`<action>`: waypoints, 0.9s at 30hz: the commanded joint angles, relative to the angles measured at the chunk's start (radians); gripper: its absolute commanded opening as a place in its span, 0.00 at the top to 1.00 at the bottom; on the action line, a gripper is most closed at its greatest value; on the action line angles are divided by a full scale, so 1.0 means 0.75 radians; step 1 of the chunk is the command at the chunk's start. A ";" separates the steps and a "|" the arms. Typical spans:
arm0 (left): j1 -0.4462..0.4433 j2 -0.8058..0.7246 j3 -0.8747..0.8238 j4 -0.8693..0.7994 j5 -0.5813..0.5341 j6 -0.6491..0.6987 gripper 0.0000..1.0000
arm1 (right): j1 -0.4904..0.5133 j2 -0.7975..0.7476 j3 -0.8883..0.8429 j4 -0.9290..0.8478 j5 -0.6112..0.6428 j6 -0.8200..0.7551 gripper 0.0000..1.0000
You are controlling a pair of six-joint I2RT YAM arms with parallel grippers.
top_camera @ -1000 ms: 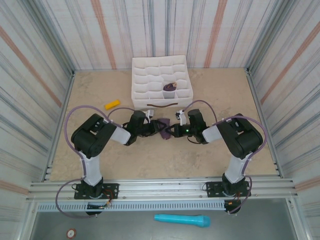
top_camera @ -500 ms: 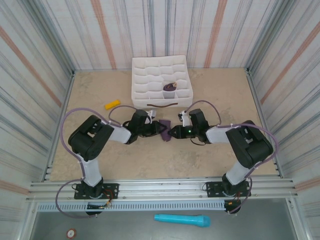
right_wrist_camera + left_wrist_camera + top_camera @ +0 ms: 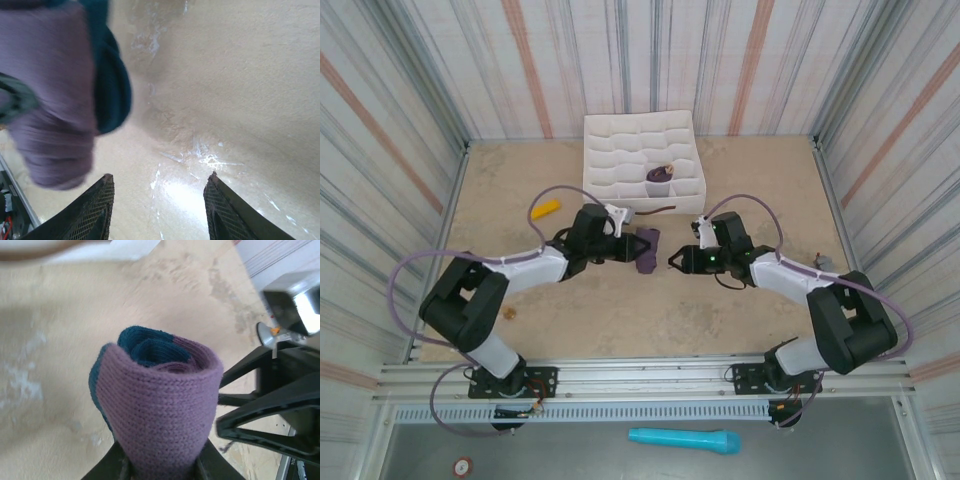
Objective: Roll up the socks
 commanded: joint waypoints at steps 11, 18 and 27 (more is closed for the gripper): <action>0.172 -0.098 0.325 -0.202 0.176 0.523 1.00 | -0.006 -0.146 0.038 -0.196 0.068 -0.023 0.48; 0.249 0.040 0.510 -0.206 0.258 0.608 1.00 | -0.008 -0.208 0.050 -0.280 0.102 -0.049 0.48; 0.251 0.031 0.509 -0.085 0.214 0.660 1.00 | -0.130 -0.166 0.298 -0.467 0.325 0.090 0.42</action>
